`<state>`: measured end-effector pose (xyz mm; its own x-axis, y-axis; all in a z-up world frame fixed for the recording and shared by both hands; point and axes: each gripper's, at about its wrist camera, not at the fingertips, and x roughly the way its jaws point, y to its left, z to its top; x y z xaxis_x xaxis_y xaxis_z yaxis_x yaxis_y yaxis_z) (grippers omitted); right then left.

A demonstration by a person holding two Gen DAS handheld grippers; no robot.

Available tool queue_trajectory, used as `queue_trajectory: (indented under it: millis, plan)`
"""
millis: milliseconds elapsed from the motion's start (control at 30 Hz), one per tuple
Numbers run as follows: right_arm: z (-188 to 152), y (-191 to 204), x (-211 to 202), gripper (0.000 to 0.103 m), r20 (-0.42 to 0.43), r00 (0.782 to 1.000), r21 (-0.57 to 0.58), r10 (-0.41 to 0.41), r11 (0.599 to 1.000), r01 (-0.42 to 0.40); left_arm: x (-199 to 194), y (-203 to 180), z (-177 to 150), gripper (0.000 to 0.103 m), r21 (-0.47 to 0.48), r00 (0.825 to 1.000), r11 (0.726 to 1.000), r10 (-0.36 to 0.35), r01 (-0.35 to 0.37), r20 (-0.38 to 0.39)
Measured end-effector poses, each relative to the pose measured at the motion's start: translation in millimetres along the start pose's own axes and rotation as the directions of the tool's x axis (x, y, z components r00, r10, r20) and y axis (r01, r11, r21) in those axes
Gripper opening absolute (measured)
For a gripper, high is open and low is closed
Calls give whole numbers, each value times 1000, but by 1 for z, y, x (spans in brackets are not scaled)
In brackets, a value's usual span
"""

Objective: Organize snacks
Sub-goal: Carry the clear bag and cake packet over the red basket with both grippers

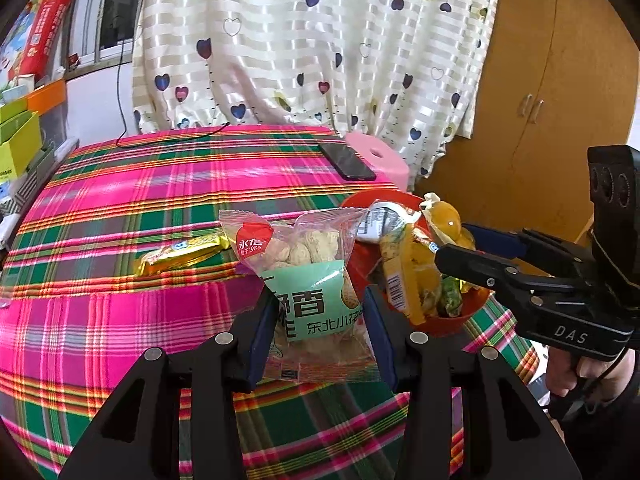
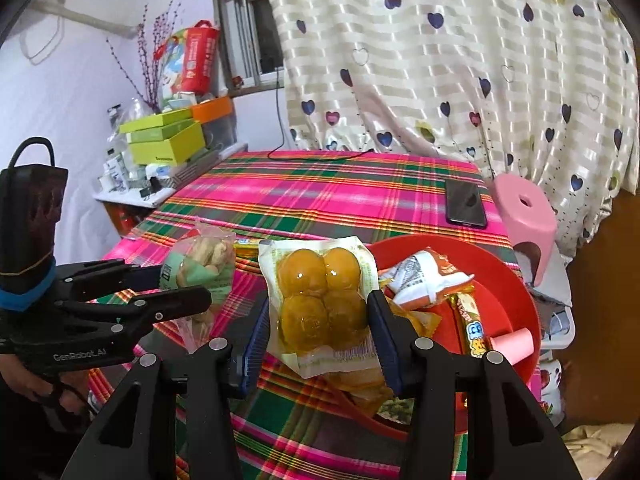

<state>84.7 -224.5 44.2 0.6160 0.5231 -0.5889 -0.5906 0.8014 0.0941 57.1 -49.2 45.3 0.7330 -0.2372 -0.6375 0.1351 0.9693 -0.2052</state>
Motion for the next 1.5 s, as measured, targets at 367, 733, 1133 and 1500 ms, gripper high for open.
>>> queue_trajectory:
  millis: [367,733,1133,1500]
  plan:
    - [-6,-32,-8,46,3,999,55,-53,997,53,12,-23,11,45,48,999,998,-46,46,-11]
    - [-13,-72,-18,46,-2,992,127,-127,984,126,20,-38,20,45,81,997,994,-74,76,-19]
    - [-19,-92,-15,46,-24,988,163,-152,975,154,30,-45,28,45,104,996,991,-85,88,-26]
    - [-26,-101,6,47,-80,987,180,-142,972,154,45,-48,39,45,121,996,989,-83,85,-25]
